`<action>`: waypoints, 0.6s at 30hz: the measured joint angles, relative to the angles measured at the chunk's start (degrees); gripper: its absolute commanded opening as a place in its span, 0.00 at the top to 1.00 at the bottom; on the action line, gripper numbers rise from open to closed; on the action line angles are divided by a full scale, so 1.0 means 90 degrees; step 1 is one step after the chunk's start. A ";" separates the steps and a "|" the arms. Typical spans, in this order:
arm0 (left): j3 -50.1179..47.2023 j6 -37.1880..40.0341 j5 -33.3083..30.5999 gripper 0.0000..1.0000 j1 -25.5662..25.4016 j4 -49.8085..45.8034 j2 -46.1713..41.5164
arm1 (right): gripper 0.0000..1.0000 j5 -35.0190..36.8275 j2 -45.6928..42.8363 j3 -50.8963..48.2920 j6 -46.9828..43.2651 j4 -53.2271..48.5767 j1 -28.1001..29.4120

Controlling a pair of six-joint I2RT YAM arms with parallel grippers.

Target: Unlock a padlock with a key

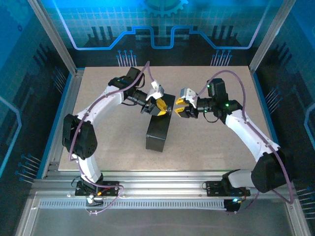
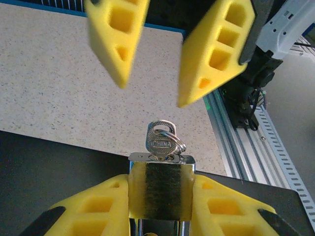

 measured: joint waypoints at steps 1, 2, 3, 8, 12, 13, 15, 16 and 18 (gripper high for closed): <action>0.0000 0.0002 0.0000 0.95 0.0000 -0.0022 0.0007 | 0.61 0.0078 0.0068 0.0051 -0.0119 0.0066 0.0039; 0.0000 0.0002 0.0002 0.95 0.0000 -0.0034 0.0015 | 0.61 0.0143 0.0129 0.0087 -0.0214 0.0100 0.0078; 0.0000 0.0002 0.0002 0.95 0.0000 -0.0039 0.0015 | 0.61 0.0177 0.0182 0.0112 -0.0287 0.0124 0.0109; 0.0000 0.0000 0.0002 0.95 0.0000 -0.0061 0.0015 | 0.62 0.0192 0.0359 0.0138 -0.0546 0.0143 0.0226; 0.0000 0.0000 0.0002 0.95 0.0000 -0.0058 0.0017 | 0.65 0.0070 0.0488 0.0359 -0.0670 0.0019 0.0248; 0.0002 0.0000 0.0005 0.95 0.0005 -0.0056 0.0015 | 0.65 0.0032 0.0508 0.0408 -0.0685 -0.0029 0.0250; 0.0010 0.0000 0.0007 0.96 0.0015 -0.0056 0.0015 | 0.68 -0.0022 0.0522 0.0430 -0.0702 -0.0063 0.0265; 0.0010 0.0000 0.0005 0.96 0.0015 -0.0056 0.0015 | 0.69 -0.0032 0.0532 0.0435 -0.0707 -0.0087 0.0277; 0.0010 -0.0002 0.0005 0.96 0.0017 -0.0056 0.0015 | 0.70 -0.0056 0.0571 0.0508 -0.0746 -0.0209 0.0289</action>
